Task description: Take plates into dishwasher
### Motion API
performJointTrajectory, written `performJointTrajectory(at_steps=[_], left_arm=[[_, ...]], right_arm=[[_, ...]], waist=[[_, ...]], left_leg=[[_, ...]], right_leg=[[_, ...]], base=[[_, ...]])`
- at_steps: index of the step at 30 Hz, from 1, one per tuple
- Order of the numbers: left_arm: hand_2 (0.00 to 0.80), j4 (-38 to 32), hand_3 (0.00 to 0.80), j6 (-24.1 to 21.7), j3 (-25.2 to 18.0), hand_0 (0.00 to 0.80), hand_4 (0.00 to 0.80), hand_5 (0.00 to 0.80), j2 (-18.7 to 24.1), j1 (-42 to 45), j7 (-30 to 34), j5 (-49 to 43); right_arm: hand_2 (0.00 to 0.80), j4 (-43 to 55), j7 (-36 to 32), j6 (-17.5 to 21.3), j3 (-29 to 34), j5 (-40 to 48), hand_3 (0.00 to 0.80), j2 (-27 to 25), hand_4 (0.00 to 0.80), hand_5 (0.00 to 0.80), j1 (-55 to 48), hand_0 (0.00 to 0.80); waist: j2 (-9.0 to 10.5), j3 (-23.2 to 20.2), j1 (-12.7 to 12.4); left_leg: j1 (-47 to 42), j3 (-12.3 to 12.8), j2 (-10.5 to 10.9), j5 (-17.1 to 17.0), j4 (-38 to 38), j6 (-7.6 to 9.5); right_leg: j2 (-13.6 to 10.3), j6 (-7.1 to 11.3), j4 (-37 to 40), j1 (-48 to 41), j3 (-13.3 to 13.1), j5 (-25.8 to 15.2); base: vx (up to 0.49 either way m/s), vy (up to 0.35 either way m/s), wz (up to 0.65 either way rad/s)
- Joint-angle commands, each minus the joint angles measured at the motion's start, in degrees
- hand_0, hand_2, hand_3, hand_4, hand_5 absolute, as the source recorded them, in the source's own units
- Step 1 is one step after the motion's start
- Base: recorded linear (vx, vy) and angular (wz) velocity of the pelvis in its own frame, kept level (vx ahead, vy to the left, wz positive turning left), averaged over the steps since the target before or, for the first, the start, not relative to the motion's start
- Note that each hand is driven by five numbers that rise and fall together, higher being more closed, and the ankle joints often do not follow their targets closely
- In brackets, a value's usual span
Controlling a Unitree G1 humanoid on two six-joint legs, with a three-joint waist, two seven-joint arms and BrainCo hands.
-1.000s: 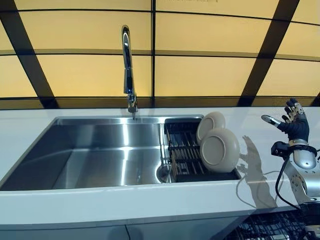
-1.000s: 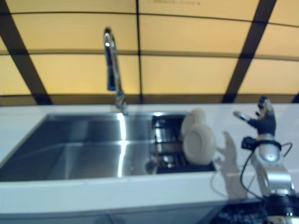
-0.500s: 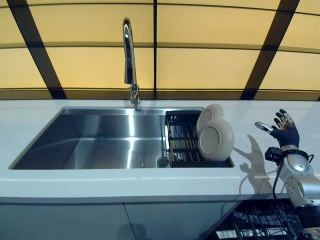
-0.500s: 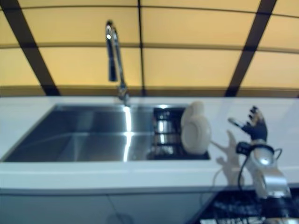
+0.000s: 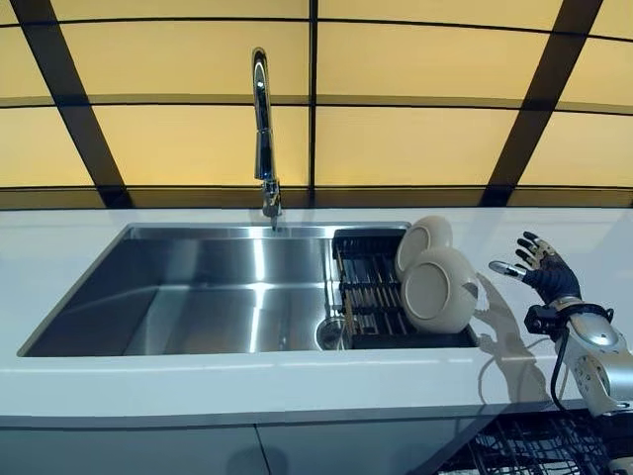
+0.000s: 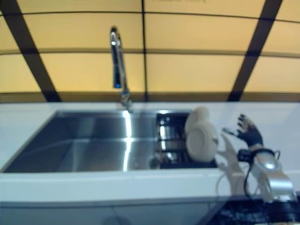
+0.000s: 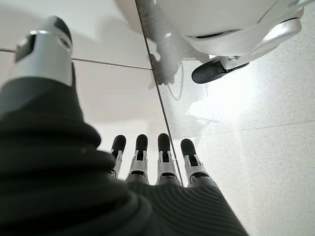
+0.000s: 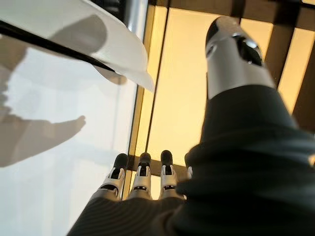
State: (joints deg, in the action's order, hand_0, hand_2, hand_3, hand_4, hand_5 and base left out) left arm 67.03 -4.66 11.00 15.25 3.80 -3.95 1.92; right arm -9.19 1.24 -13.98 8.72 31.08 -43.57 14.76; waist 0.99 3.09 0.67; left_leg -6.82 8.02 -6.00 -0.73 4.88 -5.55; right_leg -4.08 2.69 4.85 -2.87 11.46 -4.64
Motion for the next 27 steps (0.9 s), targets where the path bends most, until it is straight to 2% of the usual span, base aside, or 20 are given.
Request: performJointTrajectory(at_steps=[1,10,17,21,27], left_arm=[[0.000,3.45,0.000,-0.44,0.86,0.000,0.000,0.000,3.57,-2.36,0.14,0.56],[0.000,3.12,0.000,-0.42,0.68,0.000,0.000,0.000,4.04,-1.18,0.41,0.21],[0.000,3.01,0.000,-1.08,1.07,0.000,0.000,0.000,4.69,-1.08,0.45,-0.32],[0.000,3.04,0.000,-1.15,1.49,0.000,0.000,0.000,5.07,-1.15,0.41,-0.56],[0.000,3.18,0.000,-1.54,2.21,0.000,0.000,0.000,5.32,-1.00,0.69,-1.04]], right_arm=[[0.000,-0.41,-3.37,-0.07,1.11,0.68,0.000,-3.02,0.000,0.000,0.81,0.000],[0.000,-1.80,-11.10,-6.75,0.87,0.94,0.000,-6.01,0.000,0.000,-0.48,0.000],[0.000,-5.84,-17.77,-12.86,1.10,6.60,0.000,-8.09,0.000,0.000,-0.28,0.000],[0.000,-8.22,-21.15,-17.14,-0.19,10.25,0.000,-7.89,0.000,0.000,0.41,0.000],[0.000,-10.96,-24.57,-20.06,-2.72,13.40,0.000,-6.10,0.000,0.000,1.75,0.000]], waist=[[3.77,-1.42,-0.08],[4.57,-1.41,-0.54],[5.14,-1.41,-0.99],[5.32,-1.64,-1.39],[5.24,-1.79,-2.07]], left_leg=[[1.87,0.59,-0.42,-1.77,0.02,0.53],[1.56,0.42,-0.34,-1.51,0.12,0.56],[1.59,0.12,-0.32,-1.50,0.12,0.38],[1.64,0.07,-0.27,-1.56,0.12,0.27],[1.66,-0.38,-0.14,-1.64,0.12,0.21]], right_leg=[[-4.15,4.18,-0.96,-3.02,0.09,0.79],[-3.99,4.05,-0.78,-3.63,0.45,0.93],[-3.76,3.90,-0.76,-4.01,0.87,1.05],[-3.57,3.82,-0.59,-4.14,1.15,1.09],[-3.36,3.61,-0.37,-4.36,1.41,1.19]], base=[[0.044,0.009,0.01],[0.036,0.000,0.00],[0.005,-0.001,0.00],[0.000,0.000,0.00],[0.010,0.001,0.00]])
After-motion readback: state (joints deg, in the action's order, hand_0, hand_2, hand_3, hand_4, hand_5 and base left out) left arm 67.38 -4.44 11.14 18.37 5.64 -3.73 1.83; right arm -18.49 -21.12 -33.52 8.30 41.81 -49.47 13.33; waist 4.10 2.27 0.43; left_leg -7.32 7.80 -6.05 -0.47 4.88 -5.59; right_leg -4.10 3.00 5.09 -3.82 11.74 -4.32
